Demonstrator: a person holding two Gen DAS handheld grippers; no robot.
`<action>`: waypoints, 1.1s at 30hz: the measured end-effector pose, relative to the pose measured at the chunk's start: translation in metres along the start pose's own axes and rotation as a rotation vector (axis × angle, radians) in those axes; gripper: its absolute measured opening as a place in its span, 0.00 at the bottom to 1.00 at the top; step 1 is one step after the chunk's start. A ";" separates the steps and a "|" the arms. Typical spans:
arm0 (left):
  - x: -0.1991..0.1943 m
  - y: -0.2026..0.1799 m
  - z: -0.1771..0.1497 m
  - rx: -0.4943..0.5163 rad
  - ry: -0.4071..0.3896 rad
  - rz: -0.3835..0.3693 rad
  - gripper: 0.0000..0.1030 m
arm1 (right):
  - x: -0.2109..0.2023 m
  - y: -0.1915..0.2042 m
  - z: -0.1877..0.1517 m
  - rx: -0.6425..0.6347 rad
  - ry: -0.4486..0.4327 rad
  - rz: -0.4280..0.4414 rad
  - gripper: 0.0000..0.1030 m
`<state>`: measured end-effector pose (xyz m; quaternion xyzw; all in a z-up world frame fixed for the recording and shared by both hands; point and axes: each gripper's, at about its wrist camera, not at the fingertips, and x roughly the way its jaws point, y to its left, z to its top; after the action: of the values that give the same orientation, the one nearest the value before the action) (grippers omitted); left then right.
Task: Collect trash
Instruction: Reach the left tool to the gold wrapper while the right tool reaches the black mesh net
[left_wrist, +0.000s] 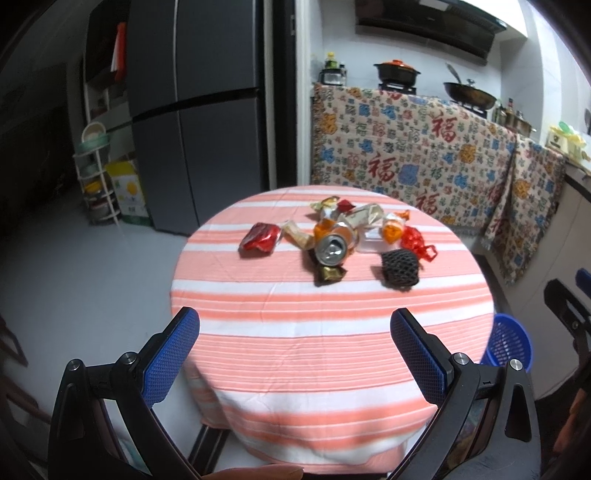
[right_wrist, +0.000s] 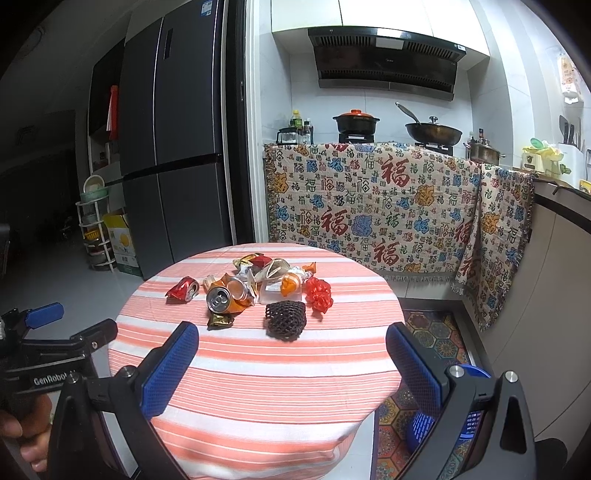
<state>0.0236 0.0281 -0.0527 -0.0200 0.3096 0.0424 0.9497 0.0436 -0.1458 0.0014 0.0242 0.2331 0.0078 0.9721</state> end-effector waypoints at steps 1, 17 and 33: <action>0.004 0.003 0.001 -0.007 0.006 0.003 1.00 | 0.003 0.000 -0.001 0.001 0.005 -0.001 1.00; 0.122 0.017 -0.005 -0.020 0.139 -0.109 1.00 | 0.090 -0.010 -0.030 0.008 0.121 0.005 1.00; 0.278 -0.044 0.033 0.051 0.263 -0.115 0.73 | 0.206 -0.017 -0.044 0.009 0.272 0.065 1.00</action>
<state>0.2710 0.0058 -0.1895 -0.0190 0.4308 -0.0227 0.9019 0.2075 -0.1552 -0.1325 0.0348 0.3620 0.0415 0.9306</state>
